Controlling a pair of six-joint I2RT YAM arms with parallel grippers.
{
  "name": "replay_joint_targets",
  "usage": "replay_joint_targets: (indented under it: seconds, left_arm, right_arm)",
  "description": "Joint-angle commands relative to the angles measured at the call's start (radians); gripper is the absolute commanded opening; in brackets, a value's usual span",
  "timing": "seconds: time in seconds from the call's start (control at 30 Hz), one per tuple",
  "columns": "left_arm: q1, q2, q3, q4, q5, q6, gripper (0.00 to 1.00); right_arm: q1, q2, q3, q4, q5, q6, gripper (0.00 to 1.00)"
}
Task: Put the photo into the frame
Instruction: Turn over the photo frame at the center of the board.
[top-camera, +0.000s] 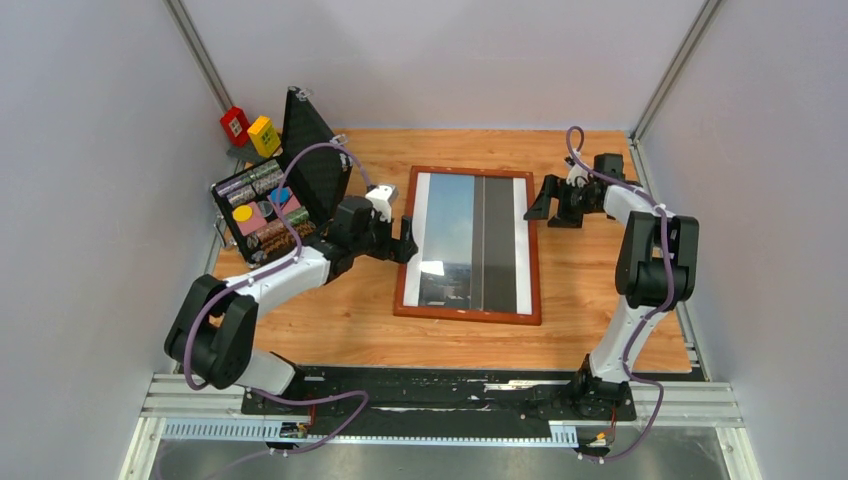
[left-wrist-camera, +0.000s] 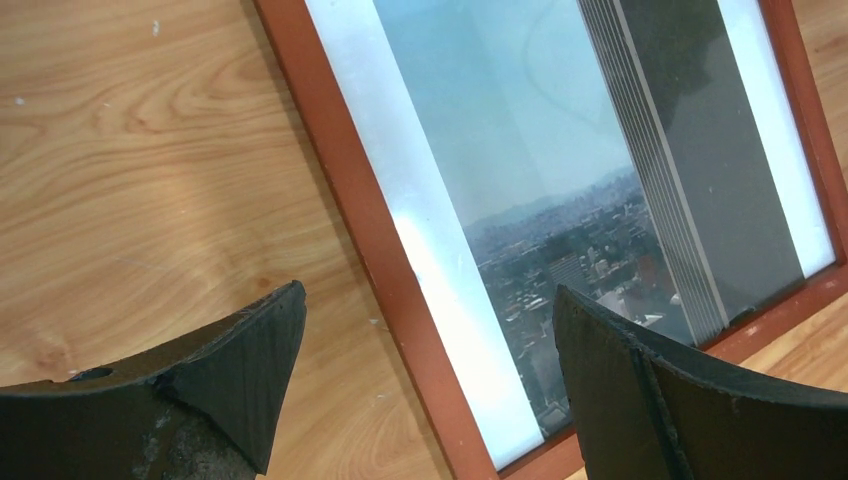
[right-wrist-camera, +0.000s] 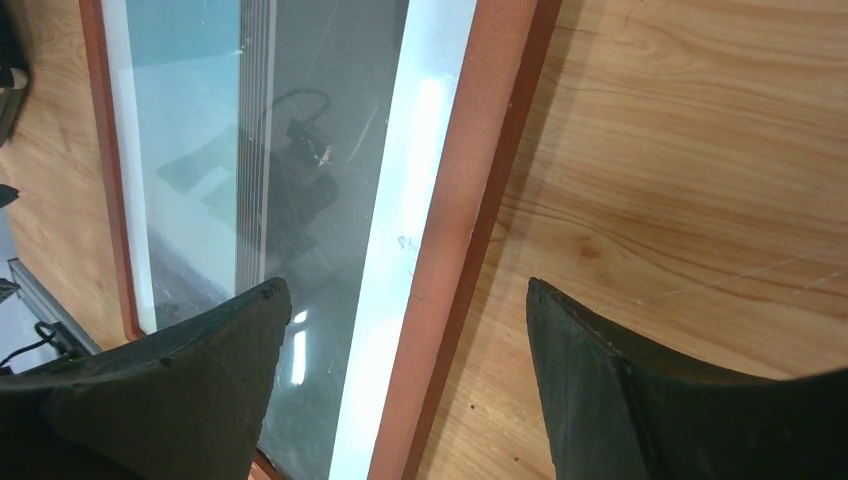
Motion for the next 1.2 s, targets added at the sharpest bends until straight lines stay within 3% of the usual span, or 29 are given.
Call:
replay_joint_targets:
  seconds: [0.0,0.27,0.57,0.77,0.93,1.17]
  left_arm:
    - [-0.004,-0.044,0.034,0.009,-0.052,0.046,1.00]
    - [-0.005,-0.098,0.025,0.037,0.003,0.076,1.00]
    - [-0.003,-0.177,0.032,0.042,0.013,0.112,1.00]
    - [0.001,-0.175,0.030,0.047,0.018,0.113,1.00]
    - [0.009,-0.183,0.029,0.047,0.022,0.112,1.00]
    - [0.032,-0.199,0.027,0.047,0.027,0.108,1.00]
  right_arm:
    - [0.015,-0.080,-0.010,0.014,0.056,-0.045,0.85]
    - [0.052,-0.092,-0.066,0.014,0.165,-0.093,0.78]
    - [0.108,-0.035,-0.049,0.029,0.278,-0.115,0.51]
    - [0.127,-0.001,-0.033,0.029,0.309,-0.124,0.41]
    - [0.128,0.020,-0.006,0.027,0.318,-0.137,0.22]
    - [0.129,0.034,0.041,0.020,0.320,-0.150,0.20]
